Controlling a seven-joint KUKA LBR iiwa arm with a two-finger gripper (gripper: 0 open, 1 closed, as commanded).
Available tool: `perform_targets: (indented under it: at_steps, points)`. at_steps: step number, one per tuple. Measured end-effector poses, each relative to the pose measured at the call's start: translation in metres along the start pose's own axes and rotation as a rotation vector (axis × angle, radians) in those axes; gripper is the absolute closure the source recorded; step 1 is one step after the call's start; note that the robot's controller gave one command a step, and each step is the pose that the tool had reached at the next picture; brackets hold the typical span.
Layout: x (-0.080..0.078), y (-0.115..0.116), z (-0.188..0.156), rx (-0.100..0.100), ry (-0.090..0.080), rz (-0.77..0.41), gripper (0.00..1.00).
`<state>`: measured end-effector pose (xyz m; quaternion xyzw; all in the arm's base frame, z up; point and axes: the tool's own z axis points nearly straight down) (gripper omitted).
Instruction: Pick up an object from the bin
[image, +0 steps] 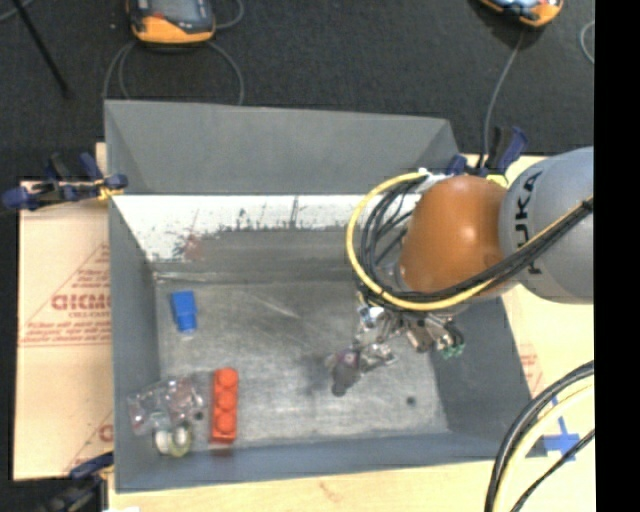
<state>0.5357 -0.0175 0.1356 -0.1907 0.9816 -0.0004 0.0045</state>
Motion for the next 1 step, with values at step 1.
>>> perform_targets:
  at_steps: [1]
  points:
    - [-0.0111,-0.0065,-0.0858,-0.001,0.005,0.0,1.0]
